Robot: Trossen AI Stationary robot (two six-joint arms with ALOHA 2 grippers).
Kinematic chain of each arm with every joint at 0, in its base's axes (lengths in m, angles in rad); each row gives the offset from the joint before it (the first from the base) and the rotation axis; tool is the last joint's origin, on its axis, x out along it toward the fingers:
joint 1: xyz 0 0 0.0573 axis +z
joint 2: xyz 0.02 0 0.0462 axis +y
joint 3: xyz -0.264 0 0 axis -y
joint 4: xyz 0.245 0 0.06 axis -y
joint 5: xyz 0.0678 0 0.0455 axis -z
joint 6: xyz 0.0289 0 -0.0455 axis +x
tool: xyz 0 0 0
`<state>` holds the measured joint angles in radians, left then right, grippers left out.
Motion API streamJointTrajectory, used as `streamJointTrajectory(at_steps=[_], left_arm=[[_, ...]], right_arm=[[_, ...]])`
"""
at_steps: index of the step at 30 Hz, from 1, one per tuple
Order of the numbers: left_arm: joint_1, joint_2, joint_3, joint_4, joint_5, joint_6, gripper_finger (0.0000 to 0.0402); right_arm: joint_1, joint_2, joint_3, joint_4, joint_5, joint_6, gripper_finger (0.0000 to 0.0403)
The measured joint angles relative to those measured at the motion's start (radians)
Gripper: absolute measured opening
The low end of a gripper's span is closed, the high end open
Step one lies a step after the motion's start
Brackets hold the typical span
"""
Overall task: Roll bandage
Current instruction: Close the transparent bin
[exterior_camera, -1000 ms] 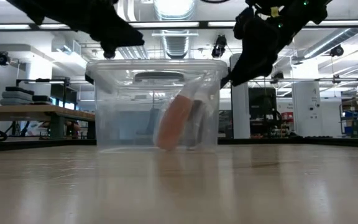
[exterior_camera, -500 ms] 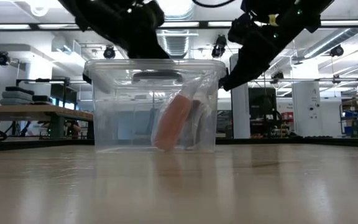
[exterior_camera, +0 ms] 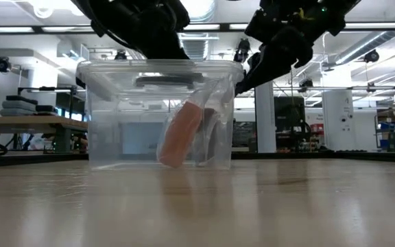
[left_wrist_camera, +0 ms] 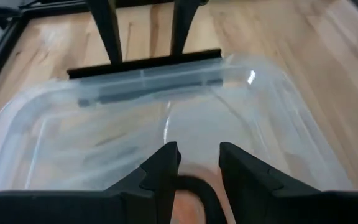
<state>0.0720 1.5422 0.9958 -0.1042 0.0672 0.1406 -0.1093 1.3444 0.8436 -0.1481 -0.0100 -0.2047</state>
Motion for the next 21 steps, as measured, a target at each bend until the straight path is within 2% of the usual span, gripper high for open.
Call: streamJointTrajectory(at_steps=[8, 15, 21], left_arm=[[0.000, 0.021, -0.003, 0.069, 0.060, 0.002, 0.0114], [0.001, 0.040, -0.002, 0.084, 0.061, 0.002, 0.0114], [0.001, 0.030, -0.004, 0.129, 0.052, -0.010, 0.0114]], right_arm=[[0.002, 0.053, 0.068, -0.014, -0.125, -0.045, 0.0199], [0.007, 0.077, 0.092, -0.011, -0.129, -0.050, 0.0199], [0.005, 0.040, 0.094, -0.032, -0.105, -0.050, 0.0199]])
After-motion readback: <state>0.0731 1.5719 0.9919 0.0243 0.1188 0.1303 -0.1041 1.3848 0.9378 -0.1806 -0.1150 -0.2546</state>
